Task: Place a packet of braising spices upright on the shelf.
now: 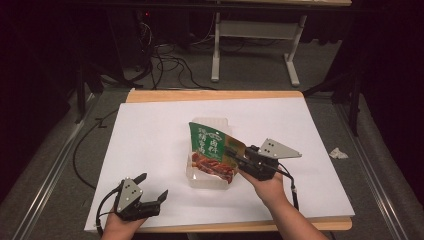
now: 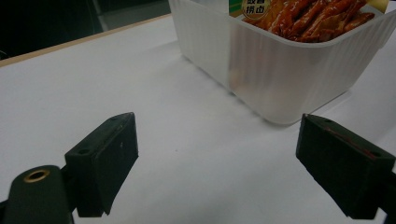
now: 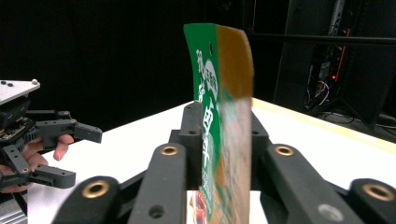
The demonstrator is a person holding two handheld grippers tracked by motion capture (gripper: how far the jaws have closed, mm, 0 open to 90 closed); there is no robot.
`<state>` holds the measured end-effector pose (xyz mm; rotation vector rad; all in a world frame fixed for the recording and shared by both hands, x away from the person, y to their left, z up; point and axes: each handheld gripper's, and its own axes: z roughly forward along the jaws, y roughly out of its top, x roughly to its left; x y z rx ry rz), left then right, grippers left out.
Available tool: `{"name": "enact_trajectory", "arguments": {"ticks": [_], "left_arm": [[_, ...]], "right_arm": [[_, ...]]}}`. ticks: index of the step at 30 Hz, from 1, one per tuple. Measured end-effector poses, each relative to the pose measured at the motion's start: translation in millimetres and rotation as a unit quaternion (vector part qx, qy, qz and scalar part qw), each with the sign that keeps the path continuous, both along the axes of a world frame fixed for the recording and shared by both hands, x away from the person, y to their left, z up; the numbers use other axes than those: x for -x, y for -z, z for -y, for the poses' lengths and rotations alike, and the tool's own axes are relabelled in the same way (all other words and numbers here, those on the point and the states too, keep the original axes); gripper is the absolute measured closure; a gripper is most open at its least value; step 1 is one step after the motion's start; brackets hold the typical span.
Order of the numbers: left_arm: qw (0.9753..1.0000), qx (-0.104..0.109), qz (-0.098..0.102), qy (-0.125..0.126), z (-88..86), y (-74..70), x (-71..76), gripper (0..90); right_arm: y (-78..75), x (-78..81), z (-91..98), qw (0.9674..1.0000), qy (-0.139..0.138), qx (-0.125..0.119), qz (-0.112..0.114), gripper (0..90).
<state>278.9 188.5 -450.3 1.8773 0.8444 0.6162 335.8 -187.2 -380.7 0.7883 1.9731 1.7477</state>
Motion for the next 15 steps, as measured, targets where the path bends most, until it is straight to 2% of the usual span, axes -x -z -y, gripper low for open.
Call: {"name": "enact_trajectory", "arguments": {"ticks": [4,5,6,11,12,15], "left_arm": [[1.0,-0.001,0.0,0.0,0.2,0.2,-0.2,13.3],[1.0,-0.001,0.0,0.0,0.2,0.2,-0.2,13.3],[1.0,-0.001,0.0,-0.001,0.1,0.2,-0.1,13.3],[1.0,-0.001,-0.001,0.0,0.0,0.4,-0.3,13.3],[1.0,-0.001,0.0,0.0,0.0,0.5,-0.3,13.3],[1.0,-0.001,-0.001,0.0,-0.2,0.4,-0.3,13.3]], "right_arm": [[-1.3,-1.1,-0.7,1.0,-0.005,0.005,-0.003,61.3],[-1.3,-1.1,-0.7,1.0,-0.005,0.005,-0.003,61.3],[-1.7,-1.9,-2.2,0.9999,-0.01,0.012,0.003,52.2],[-1.9,-5.8,-4.1,0.9996,-0.02,0.015,-0.015,28.9],[-1.8,-4.8,-4.1,0.9997,-0.007,0.018,-0.014,23.3],[-1.5,-2.6,-1.8,0.9997,0.002,0.024,-0.008,21.5]]}}
